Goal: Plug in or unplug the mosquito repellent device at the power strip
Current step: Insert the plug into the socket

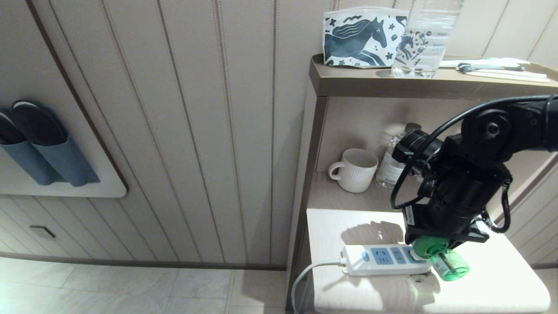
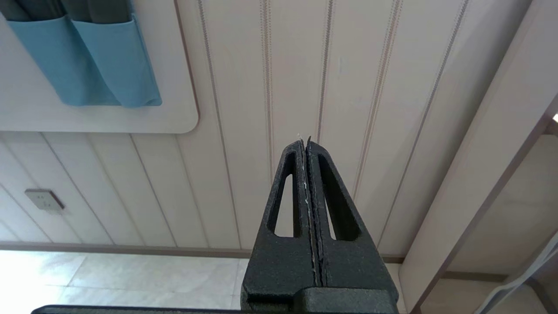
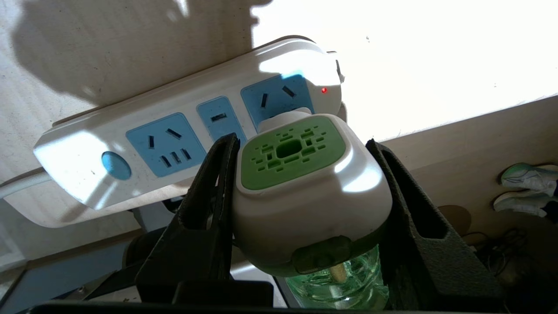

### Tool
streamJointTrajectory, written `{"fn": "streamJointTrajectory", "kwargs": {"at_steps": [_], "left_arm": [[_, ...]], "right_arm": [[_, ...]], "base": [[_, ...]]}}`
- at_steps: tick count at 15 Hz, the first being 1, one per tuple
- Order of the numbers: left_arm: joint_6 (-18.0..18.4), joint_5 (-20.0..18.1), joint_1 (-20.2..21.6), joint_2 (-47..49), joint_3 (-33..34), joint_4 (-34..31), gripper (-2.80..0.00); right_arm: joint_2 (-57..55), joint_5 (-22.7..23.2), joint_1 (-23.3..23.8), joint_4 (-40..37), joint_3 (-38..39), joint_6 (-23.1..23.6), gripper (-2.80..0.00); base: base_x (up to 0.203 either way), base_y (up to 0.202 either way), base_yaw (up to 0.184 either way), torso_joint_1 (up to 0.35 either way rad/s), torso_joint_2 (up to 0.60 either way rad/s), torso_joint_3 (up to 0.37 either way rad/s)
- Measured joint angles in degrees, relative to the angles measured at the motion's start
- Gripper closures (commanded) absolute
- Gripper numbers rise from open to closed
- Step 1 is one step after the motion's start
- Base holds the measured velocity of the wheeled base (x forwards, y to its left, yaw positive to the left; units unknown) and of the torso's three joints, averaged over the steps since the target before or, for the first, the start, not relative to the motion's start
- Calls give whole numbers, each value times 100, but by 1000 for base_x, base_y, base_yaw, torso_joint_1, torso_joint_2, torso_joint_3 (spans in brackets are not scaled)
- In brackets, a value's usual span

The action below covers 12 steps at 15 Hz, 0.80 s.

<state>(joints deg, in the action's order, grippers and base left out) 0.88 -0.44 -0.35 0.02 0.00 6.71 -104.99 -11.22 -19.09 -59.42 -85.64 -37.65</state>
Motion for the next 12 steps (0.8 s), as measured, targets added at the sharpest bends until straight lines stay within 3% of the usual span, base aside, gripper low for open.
{"fn": "streamJointTrajectory", "kwargs": {"at_steps": [12], "left_arm": [[-1,0,0,0,0,0,0]], "right_arm": [[-30,-35,35,338,568,-2,0]], "base": [[0,0,0,0,0,0]]}}
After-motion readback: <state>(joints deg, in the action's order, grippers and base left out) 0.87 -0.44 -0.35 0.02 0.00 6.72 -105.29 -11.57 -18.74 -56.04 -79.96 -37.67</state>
